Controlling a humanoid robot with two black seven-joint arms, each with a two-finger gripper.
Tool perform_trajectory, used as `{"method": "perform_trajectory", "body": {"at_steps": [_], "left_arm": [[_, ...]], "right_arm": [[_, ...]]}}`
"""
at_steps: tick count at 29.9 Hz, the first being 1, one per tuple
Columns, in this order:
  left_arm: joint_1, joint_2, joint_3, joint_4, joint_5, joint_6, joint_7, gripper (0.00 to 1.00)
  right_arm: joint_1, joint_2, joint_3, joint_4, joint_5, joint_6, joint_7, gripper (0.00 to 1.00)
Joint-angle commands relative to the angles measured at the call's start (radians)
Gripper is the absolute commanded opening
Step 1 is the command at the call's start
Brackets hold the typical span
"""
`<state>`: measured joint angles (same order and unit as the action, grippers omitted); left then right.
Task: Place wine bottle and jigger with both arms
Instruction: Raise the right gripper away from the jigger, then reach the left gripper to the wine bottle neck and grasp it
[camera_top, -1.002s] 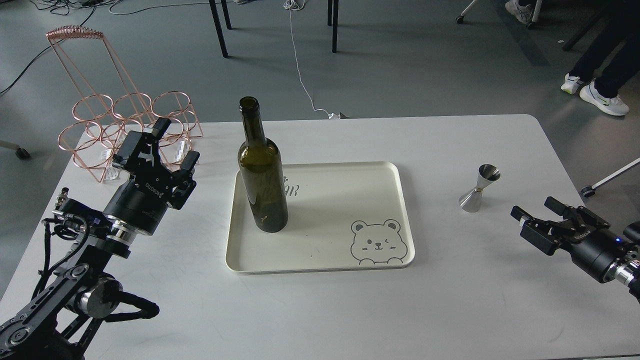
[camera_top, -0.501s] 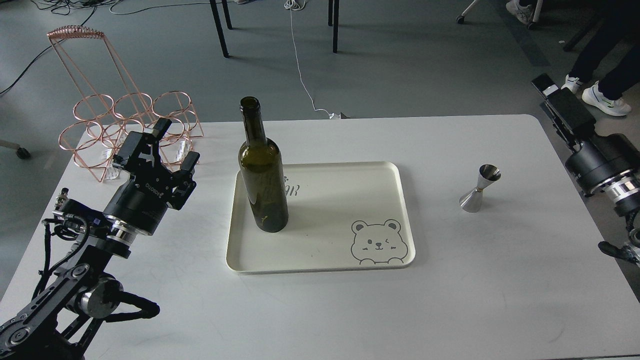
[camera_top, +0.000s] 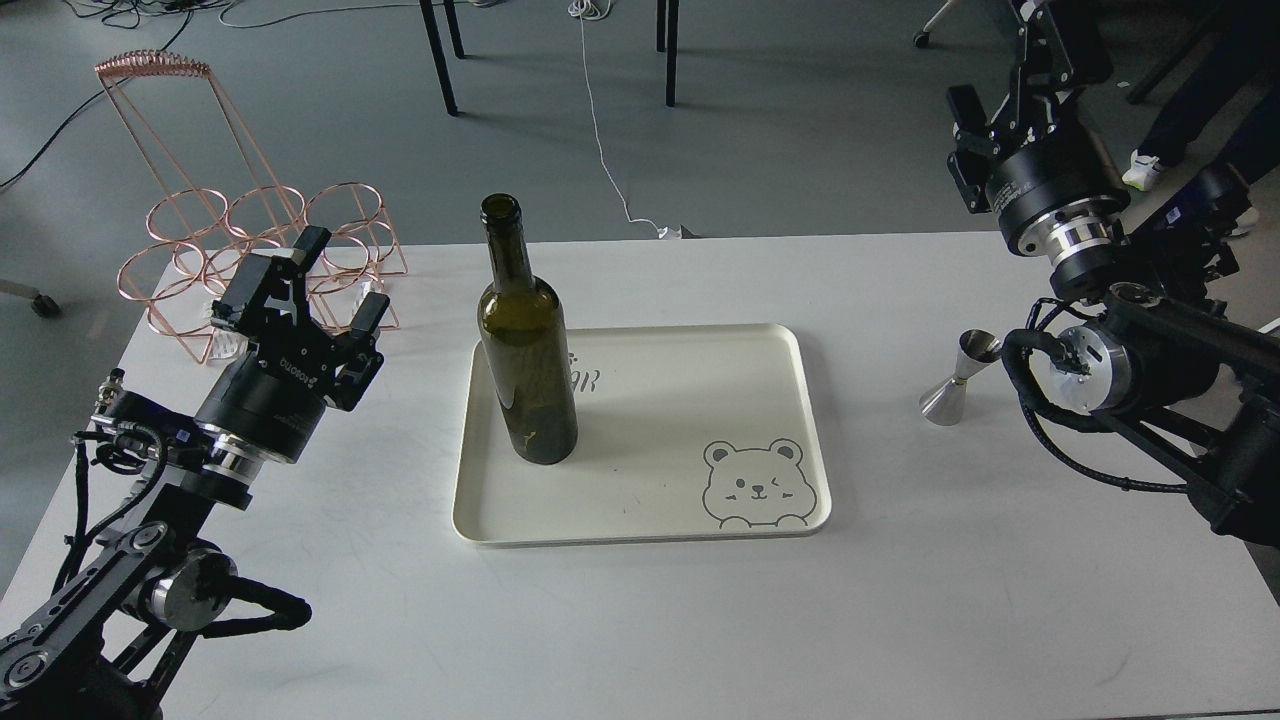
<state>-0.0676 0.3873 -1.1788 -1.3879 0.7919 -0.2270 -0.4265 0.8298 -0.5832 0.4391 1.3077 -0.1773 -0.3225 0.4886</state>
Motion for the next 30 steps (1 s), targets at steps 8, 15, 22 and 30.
{"method": "perform_trajectory", "body": {"at_steps": [8,15,22,30], "left_arm": [[0.000,0.079,-0.013,-0.068,0.016,-0.012,-0.062,0.98],[0.000,0.214,-0.015,-0.141,0.399,-0.009,-0.062,0.98],[-0.015,0.311,-0.022,-0.238,0.987,0.027,-0.062,0.98],[-0.086,0.314,-0.019,-0.257,1.201,0.132,-0.062,0.98]], "right_arm": [[-0.095,0.026,0.000,-0.151,-0.001,0.552,0.000,0.98],[-0.100,0.051,0.003,-0.192,-0.002,0.582,0.000,0.98],[-0.104,0.059,0.006,-0.191,-0.005,0.580,0.000,0.98],[-0.130,0.056,0.012,-0.185,-0.013,0.577,0.000,0.98]]}}
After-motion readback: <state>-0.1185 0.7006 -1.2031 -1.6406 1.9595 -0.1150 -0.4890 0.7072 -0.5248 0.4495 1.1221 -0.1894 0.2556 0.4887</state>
